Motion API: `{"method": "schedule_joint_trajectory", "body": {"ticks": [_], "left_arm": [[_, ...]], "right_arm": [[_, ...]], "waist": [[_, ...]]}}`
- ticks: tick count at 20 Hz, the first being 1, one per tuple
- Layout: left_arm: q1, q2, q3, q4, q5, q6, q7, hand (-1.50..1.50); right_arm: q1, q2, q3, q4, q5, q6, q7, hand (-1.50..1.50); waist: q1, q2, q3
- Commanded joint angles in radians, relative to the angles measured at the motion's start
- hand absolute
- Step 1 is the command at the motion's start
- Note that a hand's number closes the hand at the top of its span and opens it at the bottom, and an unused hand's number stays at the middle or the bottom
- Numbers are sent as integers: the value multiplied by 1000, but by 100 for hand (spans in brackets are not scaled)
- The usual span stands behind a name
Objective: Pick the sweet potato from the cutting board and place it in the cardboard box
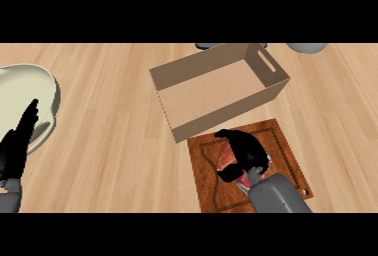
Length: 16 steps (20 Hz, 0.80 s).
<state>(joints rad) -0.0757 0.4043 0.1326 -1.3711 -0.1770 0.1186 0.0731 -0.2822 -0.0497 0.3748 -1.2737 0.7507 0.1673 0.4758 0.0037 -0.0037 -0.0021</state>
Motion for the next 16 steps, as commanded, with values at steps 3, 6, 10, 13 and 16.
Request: {"method": "schedule_joint_trajectory", "body": {"ticks": [3,6,10,13,16], "left_arm": [[-46,0,17,5,-15,-8,27,0],[4,27,50,30,7,-57,-48,0],[-31,-24,29,57,-32,-1,-23,0],[-12,-28,27,8,-22,-8,12,0],[-25,-9,46,26,-14,-21,15,0]], "right_arm": [[-95,29,-16,167,138,-164,-50,150],[-38,-1,-8,74,173,-183,-41,150],[-6,-74,-24,-5,225,-209,-28,150],[83,-202,-93,-57,197,-215,-80,150],[156,-313,-174,-104,184,-258,-127,150]], "waist": [[3,6,2],[-2,3,2],[-11,2,2],[-18,0,2],[-24,0,2]]}}
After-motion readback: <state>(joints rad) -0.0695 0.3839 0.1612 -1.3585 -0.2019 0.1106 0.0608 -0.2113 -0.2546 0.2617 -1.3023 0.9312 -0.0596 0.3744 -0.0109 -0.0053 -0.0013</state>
